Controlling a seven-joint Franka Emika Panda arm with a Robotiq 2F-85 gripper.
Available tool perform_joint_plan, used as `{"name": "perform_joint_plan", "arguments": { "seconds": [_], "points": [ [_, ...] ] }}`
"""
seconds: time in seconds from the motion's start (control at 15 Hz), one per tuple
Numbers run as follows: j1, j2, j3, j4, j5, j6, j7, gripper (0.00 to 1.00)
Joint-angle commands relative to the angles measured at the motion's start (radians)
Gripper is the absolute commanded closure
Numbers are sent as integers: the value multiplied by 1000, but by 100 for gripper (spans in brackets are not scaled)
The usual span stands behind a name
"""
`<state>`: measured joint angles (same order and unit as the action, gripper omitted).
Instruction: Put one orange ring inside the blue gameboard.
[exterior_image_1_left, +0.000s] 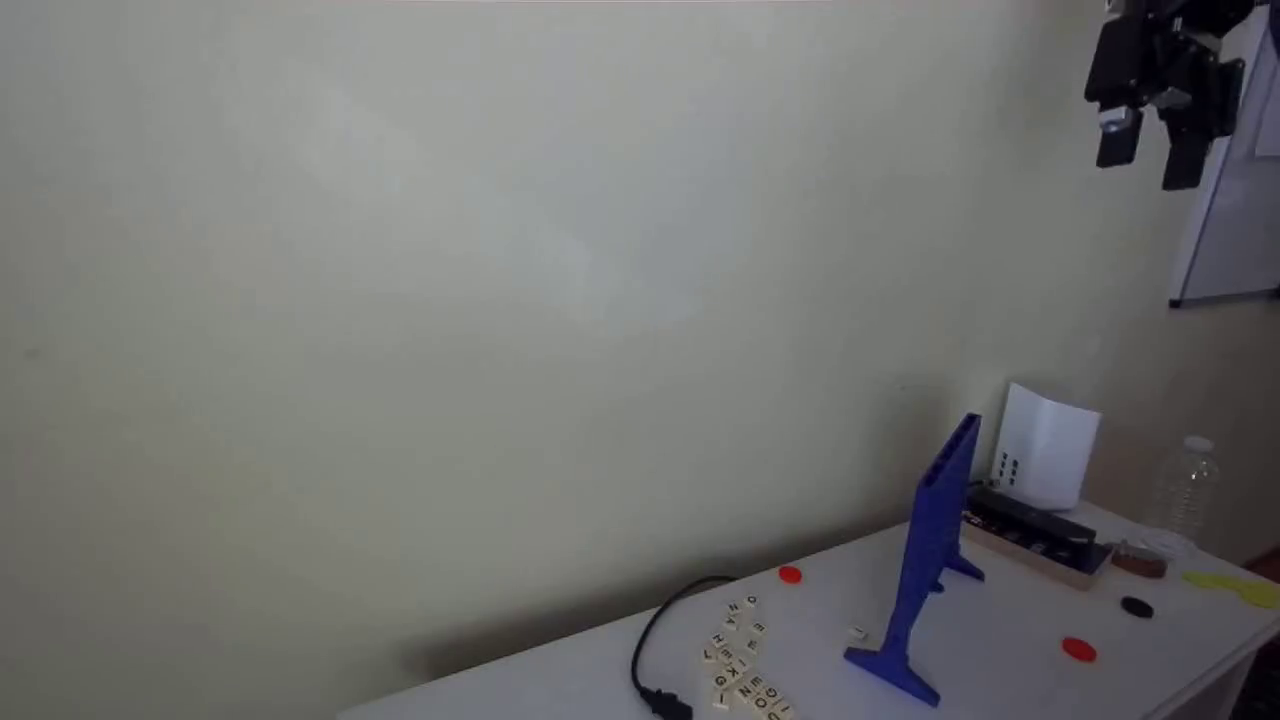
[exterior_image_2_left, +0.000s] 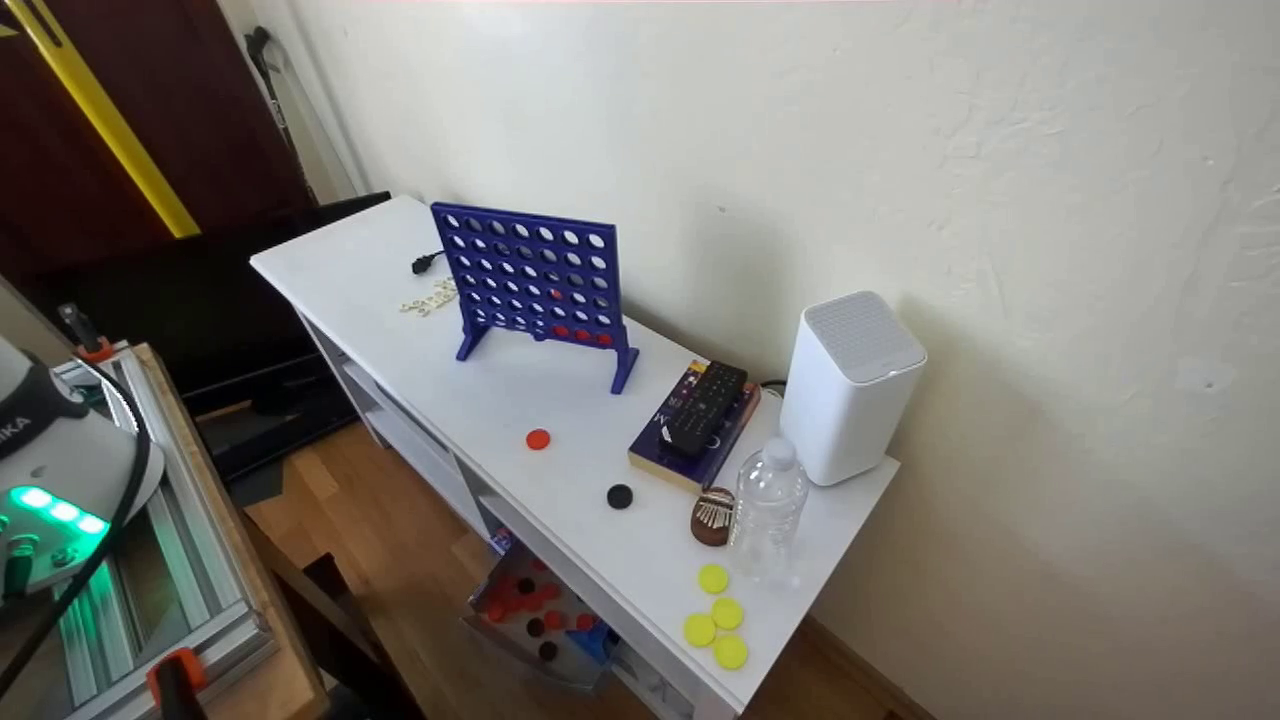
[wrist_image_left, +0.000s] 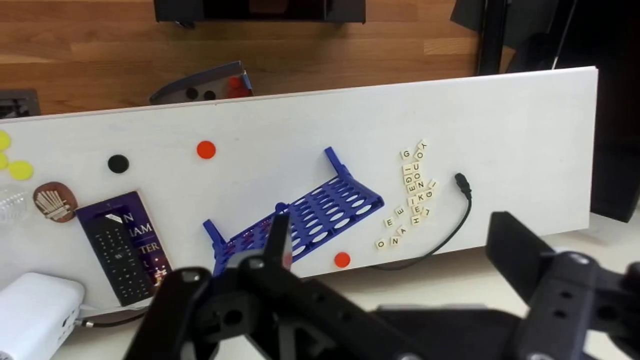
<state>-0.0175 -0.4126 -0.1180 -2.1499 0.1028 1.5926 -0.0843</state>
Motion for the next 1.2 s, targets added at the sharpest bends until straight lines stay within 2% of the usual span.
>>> {"name": "perform_joint_plan", "arguments": {
  "seconds": [0.0,0.47,0.67,0.87,1.0,1.07,1.13],
  "points": [
    [-35,58,-23,-47,13,40,-33,0],
    [-97,246,-74,-215,-49,215,-138,0],
    [-123,349,-96,-261,-35,353,-228,0],
    [-146,472,-105,-257,-4,472,-314,0],
    [-156,527,-90,-221,16,454,-331,0],
    [-159,474,-89,-266,-19,467,-294,0],
    [-162,499,-86,-255,-15,467,-301,0]
  ]
}}
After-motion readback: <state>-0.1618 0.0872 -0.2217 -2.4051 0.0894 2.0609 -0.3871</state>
